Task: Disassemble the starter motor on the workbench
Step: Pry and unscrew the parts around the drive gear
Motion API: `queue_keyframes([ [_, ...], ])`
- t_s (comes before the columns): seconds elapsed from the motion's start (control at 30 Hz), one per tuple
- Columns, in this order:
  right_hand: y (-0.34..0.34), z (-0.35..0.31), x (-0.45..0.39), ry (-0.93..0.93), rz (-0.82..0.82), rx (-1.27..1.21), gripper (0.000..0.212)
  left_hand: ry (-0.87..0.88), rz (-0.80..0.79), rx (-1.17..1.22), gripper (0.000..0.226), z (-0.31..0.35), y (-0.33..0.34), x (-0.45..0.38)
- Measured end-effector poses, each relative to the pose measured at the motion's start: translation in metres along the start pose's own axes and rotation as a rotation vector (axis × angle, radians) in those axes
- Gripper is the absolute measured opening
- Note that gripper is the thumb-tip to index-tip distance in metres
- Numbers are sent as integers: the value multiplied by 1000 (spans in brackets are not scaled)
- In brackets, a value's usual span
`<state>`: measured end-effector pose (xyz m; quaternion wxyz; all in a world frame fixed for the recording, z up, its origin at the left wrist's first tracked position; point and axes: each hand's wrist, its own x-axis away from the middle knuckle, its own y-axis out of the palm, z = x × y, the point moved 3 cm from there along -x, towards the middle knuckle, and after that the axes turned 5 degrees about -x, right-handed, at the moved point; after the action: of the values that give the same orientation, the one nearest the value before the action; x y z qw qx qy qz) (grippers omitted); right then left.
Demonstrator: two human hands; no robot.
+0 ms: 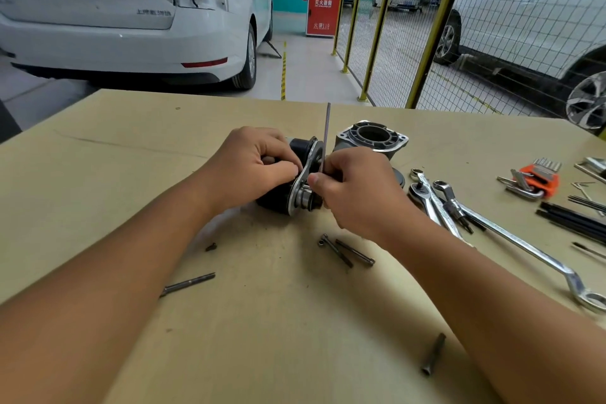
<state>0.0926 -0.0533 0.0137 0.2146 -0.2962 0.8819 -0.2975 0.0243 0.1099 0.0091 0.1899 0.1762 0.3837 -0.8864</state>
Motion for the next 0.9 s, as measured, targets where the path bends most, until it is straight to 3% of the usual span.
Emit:
queue_keyframes([
  [0.23,-2,-1,1,-1,33,42,33,-10,5,-14,22,0,-1,0],
  [0.3,0,0,1,-9,30,39,33,-12,-4,-10,10,1,1,1],
  [0.57,6,7,-1,-16,43,-110,33,-32,-22,-139,8,9,6,-2],
  [0.67,5,5,0,-30,133,-80,32,-76,-14,-185,11,7,6,-4],
  [0.77,0,13,0,3,250,-218,32,-100,-23,-284,19,11,9,-6],
  [0.9,6,18,3,-13,172,-226,32,-119,15,-345,21,21,13,-6],
])
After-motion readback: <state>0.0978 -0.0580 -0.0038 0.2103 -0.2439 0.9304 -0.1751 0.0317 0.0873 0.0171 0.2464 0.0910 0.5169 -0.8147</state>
